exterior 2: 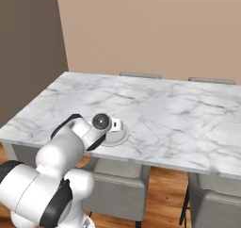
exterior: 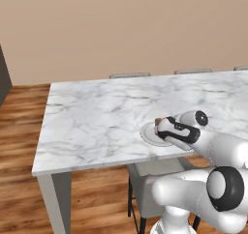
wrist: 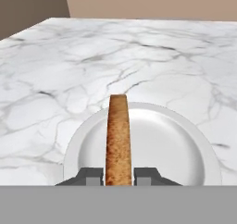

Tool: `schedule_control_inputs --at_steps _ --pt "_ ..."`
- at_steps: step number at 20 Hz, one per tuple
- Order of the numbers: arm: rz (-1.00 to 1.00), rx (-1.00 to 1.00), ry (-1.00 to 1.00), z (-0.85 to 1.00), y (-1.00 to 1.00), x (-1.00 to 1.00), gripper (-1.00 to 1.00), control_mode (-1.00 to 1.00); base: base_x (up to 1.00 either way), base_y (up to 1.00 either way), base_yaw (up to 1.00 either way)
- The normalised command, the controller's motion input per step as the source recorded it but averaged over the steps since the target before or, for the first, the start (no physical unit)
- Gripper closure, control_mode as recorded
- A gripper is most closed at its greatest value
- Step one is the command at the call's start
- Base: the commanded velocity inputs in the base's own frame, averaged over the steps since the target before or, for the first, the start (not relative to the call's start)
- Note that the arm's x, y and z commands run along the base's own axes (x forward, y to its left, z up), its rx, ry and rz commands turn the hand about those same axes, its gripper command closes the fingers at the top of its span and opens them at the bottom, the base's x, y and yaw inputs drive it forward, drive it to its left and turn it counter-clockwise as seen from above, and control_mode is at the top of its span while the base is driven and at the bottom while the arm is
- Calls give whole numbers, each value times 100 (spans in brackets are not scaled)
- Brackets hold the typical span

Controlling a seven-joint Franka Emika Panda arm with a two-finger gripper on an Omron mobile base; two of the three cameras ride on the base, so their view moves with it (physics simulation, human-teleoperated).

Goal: Start the toaster. Once the lever pops up, take the bread to the plate on the dining counter.

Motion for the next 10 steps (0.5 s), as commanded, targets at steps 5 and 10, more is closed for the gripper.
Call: schedule_control_inputs --at_steps 5,10 --pt "0 0 0 -5 0 6 100 -100 0 0 0" --pt "0 0 0 0 0 23 100 -100 0 0 0"
